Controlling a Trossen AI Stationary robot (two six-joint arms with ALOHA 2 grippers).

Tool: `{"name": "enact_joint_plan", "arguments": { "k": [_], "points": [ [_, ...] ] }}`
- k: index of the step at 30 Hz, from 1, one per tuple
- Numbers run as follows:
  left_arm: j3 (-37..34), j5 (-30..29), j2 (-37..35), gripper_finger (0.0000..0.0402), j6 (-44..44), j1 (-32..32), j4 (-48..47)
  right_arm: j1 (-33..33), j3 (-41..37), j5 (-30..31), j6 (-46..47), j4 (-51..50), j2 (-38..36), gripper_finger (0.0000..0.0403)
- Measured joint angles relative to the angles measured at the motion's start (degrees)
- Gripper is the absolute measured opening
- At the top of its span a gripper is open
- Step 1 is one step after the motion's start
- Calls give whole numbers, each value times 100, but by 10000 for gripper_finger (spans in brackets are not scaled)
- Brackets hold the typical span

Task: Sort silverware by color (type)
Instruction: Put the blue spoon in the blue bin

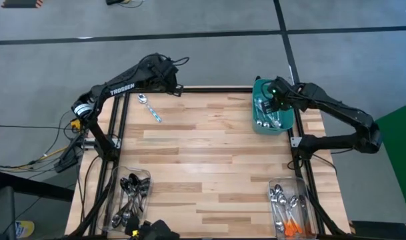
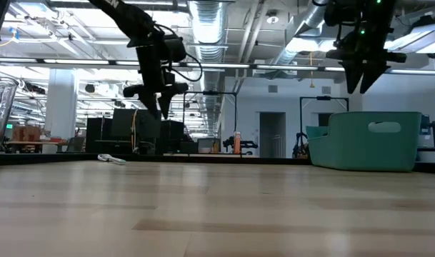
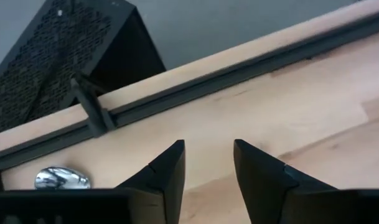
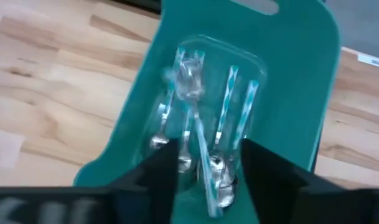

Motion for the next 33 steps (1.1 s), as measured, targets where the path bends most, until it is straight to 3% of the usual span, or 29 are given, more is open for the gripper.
{"name": "enact_joint_plan", "arguments": {
  "k": [4,7,12,15,21,27,33],
  "points": [
    [-276,-148,0,151,-169,47,302,-124,0,2,-1,30,-2,253],
    [-500,-262,0,175,-314,131,446,-173,0,0,64,39,-2,276],
    [-855,-395,0,199,-832,390,496,-129,0,-2,195,239,-2,280],
    [-1094,-731,0,199,-1360,495,520,-99,0,-17,228,379,-2,280],
    [-1397,-818,0,197,-2278,596,448,-91,0,-153,256,571,-2,281],
    [-1396,-388,-30,197,-2352,559,173,-91,0,-406,338,571,-2,281],
    [-1390,-534,-157,197,-1992,521,-864,22,2,-608,350,571,-2,281]
  ]
}}
